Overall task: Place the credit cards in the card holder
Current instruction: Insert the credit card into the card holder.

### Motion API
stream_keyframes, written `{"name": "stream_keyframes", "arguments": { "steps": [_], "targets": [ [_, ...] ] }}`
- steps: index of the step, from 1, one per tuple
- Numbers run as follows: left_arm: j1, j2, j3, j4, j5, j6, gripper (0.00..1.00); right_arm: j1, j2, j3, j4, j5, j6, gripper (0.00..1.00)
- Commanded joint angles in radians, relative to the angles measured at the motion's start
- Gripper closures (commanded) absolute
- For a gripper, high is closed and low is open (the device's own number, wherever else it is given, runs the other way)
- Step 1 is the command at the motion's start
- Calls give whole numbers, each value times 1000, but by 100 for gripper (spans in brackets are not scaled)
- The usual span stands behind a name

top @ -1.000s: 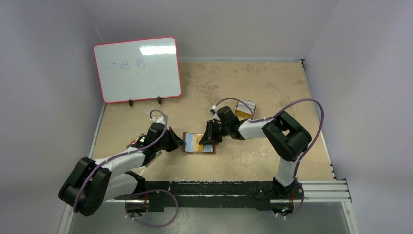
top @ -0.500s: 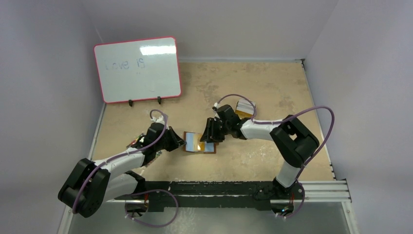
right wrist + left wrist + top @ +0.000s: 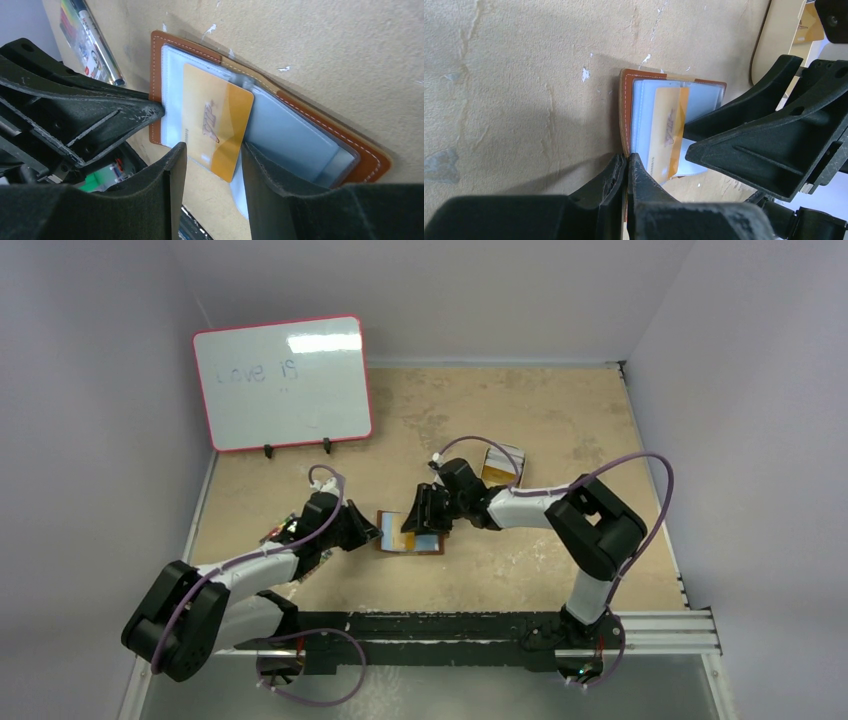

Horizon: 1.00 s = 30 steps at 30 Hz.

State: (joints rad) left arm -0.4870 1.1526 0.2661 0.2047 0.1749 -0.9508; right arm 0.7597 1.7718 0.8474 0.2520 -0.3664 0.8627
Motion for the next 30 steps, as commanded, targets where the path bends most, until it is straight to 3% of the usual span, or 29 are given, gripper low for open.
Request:
{"name": "stream_keyframes", "arguments": {
  "steps": [1,4,15,20,26,30],
  "targets": [
    [-7,4,-6,64,26,-7,100,19,11,-3,73,-31,35,53],
    [-7,0,-5,67,27,-12,100,22,20,6,88,-42,41,54],
    [-7,-12,-12,94,50,-24,83,24,35,7,126,-60,49,61],
    [-7,-15,-11,88,48,-20,78,24,9,21,42,-49,-8,61],
    [-7,-9,-7,82,52,-16,100,18,-55,88,-119,49,-139,57],
    [-7,-14,-2,65,49,-8,100,-3,-109,128,-212,107,-252,55]
  ]
}}
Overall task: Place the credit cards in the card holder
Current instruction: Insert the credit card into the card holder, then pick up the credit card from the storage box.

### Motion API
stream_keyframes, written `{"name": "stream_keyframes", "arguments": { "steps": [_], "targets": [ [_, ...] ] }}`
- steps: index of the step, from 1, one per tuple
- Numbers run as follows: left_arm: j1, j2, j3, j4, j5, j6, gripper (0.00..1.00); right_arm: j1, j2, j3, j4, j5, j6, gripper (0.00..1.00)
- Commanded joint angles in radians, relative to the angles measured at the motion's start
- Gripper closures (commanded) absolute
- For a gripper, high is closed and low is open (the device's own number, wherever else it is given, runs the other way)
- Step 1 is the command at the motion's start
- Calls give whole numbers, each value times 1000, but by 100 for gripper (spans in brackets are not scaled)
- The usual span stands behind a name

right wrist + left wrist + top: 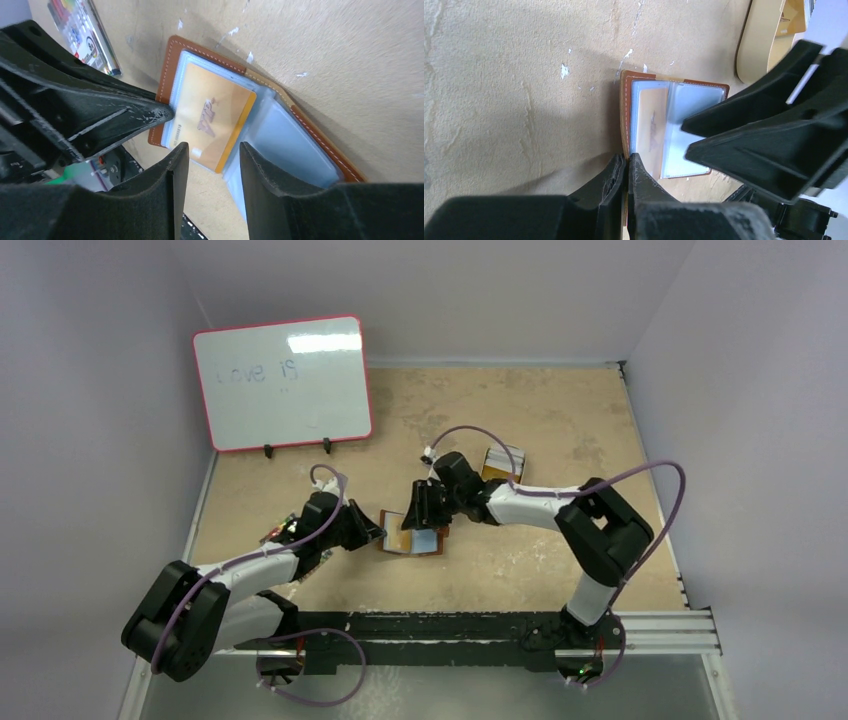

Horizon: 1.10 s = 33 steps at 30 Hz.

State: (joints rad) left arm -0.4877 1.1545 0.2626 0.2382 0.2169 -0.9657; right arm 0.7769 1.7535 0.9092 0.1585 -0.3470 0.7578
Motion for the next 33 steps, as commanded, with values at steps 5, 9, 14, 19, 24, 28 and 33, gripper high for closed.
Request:
{"name": "stream_keyframes", "arguments": {
  "steps": [5,9,14,19,24,28,33],
  "targets": [
    [-6,-27,7,7,-3,16,100,-51,-186,119,-195,188,-346,54],
    [-6,-37,6,-2,-10,18,100,-75,-234,180,-295,351,-514,52],
    [-6,-37,15,-10,-6,20,100,-97,-268,218,-356,504,-689,53],
    [-6,-46,14,-19,-5,25,100,-125,-286,175,-368,681,-869,52],
    [-6,-40,22,-20,1,31,100,-172,-252,151,-381,723,-1017,52],
    [-6,-36,28,-23,9,34,100,-200,-219,162,-372,705,-1081,51],
    [-6,-41,31,-36,12,45,100,-204,-164,138,-340,706,-1172,50]
  ]
}}
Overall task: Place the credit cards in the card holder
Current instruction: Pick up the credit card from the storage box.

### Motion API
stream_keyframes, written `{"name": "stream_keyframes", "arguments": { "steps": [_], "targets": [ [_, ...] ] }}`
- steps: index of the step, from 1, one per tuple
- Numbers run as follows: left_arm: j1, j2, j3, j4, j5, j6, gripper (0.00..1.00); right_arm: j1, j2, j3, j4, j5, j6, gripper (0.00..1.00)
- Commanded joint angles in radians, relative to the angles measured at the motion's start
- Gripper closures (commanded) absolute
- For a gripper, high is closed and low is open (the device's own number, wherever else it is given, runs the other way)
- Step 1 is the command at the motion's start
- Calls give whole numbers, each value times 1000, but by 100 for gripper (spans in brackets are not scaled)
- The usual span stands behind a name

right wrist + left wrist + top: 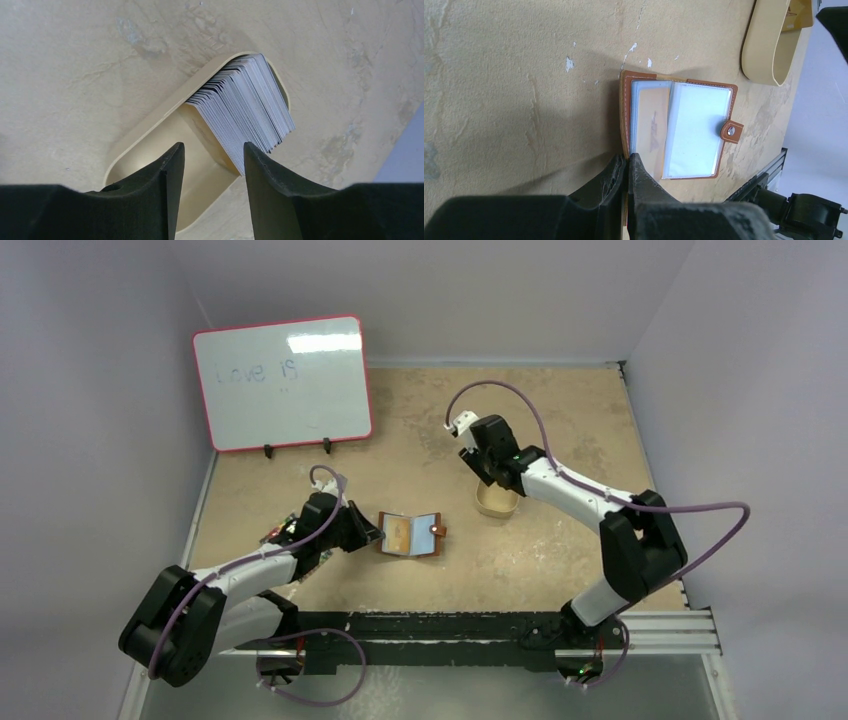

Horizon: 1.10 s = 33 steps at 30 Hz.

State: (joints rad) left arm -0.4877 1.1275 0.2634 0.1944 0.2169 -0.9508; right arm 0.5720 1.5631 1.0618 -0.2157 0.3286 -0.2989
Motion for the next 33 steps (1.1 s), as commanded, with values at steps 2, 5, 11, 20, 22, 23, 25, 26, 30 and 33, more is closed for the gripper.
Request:
{"name": "stream_keyframes", "arguments": {
  "steps": [2,5,11,20,22,23,25,26,30,33],
  "targets": [
    [-6,-13,30,8,9,29,100,-1,42,-24,49,52,-132,50],
    [-6,-10,29,11,9,29,100,-1,66,-32,64,87,-143,49],
    [-6,5,31,23,11,30,100,-3,102,-48,99,179,-155,49],
    [-7,12,27,30,10,29,100,-6,128,-50,129,216,-163,50],
    [-6,12,26,29,9,30,100,-6,126,-49,130,220,-163,52],
    [-6,11,26,30,8,28,100,-6,125,-48,129,224,-160,52],
    [-6,11,27,31,9,26,100,-6,118,-46,128,233,-159,54],
    [-6,11,28,32,8,26,100,-6,114,-45,128,238,-156,55],
    [-6,13,27,36,9,24,100,-5,92,-45,132,253,-150,56],
    [-6,15,28,39,10,23,100,-7,84,-46,136,262,-150,57]
  ]
}}
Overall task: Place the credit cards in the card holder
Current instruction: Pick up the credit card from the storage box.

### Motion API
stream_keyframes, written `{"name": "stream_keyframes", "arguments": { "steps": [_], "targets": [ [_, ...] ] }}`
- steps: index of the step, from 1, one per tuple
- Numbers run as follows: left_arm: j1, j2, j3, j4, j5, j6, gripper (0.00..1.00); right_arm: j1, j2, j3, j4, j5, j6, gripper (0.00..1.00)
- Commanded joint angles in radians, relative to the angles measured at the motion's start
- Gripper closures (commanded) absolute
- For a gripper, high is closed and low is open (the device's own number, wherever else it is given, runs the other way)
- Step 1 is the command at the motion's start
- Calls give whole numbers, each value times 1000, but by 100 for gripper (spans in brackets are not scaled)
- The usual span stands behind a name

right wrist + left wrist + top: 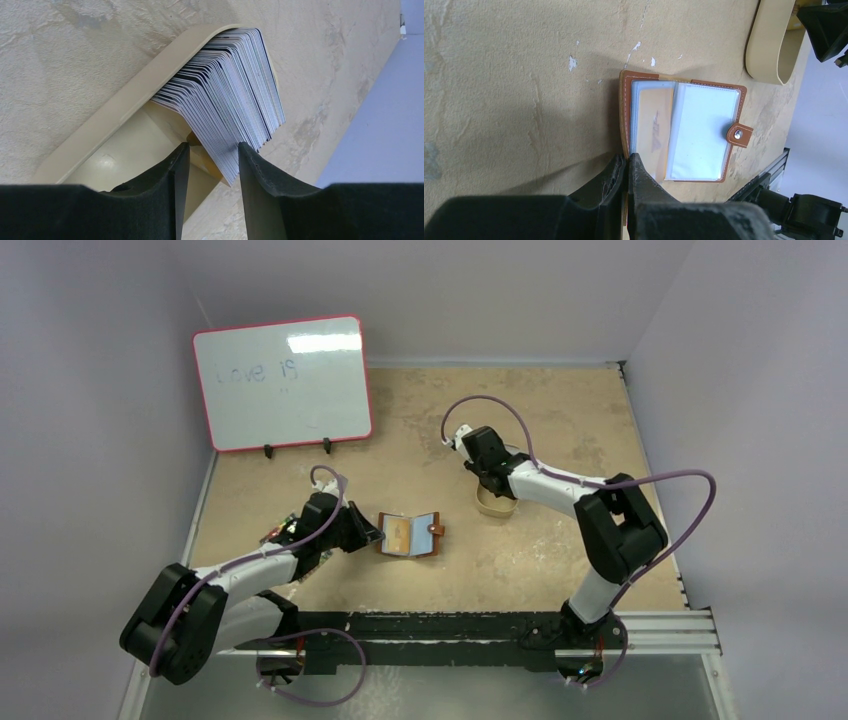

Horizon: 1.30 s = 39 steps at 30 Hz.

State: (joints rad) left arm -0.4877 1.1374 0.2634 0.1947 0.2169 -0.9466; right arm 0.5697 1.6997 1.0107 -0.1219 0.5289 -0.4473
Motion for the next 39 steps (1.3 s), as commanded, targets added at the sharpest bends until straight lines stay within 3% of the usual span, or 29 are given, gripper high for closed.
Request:
{"name": "stream_keyframes", "arguments": {
  "steps": [1,39],
  "targets": [
    [-6,5,27,38,10,19,100,-3,-56,5,41,63,0,58],
    [-6,14,26,46,10,14,100,-4,-110,44,-63,6,82,79]
  ]
}}
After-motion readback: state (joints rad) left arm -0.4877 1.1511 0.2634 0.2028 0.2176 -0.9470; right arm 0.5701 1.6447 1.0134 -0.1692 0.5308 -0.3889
